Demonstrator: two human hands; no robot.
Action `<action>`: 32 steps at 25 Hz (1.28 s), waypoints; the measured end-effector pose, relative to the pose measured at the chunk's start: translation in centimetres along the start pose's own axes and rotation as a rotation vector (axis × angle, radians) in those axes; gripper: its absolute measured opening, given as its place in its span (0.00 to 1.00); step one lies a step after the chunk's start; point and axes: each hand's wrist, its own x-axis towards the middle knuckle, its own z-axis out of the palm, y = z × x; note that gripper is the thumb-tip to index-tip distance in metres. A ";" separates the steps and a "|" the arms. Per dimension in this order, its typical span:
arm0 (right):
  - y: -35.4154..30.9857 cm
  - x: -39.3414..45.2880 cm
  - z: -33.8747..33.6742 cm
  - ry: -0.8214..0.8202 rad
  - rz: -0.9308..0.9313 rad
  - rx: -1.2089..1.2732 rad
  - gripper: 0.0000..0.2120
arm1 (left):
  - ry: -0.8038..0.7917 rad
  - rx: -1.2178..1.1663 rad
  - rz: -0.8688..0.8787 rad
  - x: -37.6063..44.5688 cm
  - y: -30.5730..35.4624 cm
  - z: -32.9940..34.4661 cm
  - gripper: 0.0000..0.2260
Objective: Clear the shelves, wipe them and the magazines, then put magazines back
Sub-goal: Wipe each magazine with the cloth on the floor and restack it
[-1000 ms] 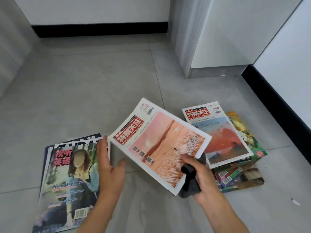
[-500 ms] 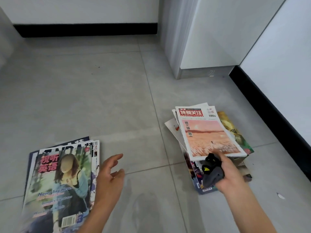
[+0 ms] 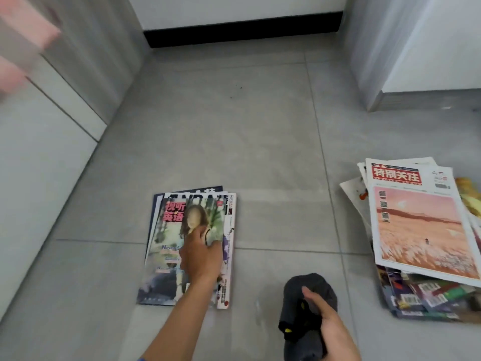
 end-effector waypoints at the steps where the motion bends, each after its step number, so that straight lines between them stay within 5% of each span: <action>1: 0.7 0.5 1.1 -0.024 0.012 0.018 0.16 | 0.042 0.137 -0.055 1.4 -1.1 -1.5 0.23; 5: 2.4 1.7 4.5 -0.063 0.080 -0.027 0.07 | 0.003 0.449 -0.169 4.7 -5.4 -5.5 0.44; 9: 1.7 3.6 5.4 -0.042 0.055 0.004 0.16 | 0.084 0.479 -0.154 5.4 -6.2 -6.1 0.51; 11: 0.4 4.7 4.8 0.034 -0.076 -0.034 0.18 | 0.174 0.467 -0.093 5.8 -6.0 -6.3 0.42; 15: -4.7 6.6 1.7 0.258 -0.328 -0.057 0.22 | 0.175 0.154 0.008 5.1 -5.5 -6.2 0.08; 19: -7.0 7.5 -2.2 0.366 -0.378 -0.018 0.20 | -0.070 -0.194 0.030 2.3 -2.3 -4.1 0.03; 23: -7.6 6.9 -3.4 0.368 -0.460 -0.123 0.16 | -0.278 -0.236 -0.058 -2.1 0.4 0.8 0.03; 25: -7.8 6.1 -2.6 0.336 -0.641 -0.341 0.19 | -0.343 -0.203 -0.077 -3.9 0.4 3.2 0.03; 28: -6.5 7.1 -2.7 0.315 -0.935 -1.159 0.27 | -0.413 0.017 0.051 -4.7 -0.6 5.1 0.07; 30: -3.9 9.2 -3.8 0.324 -0.939 -1.636 0.28 | -0.394 0.147 0.152 -4.7 -0.6 5.1 0.06; 32: -0.3 9.8 -3.8 0.272 -0.901 -1.809 0.27 | -0.362 0.164 0.185 -4.4 -0.5 5.0 0.06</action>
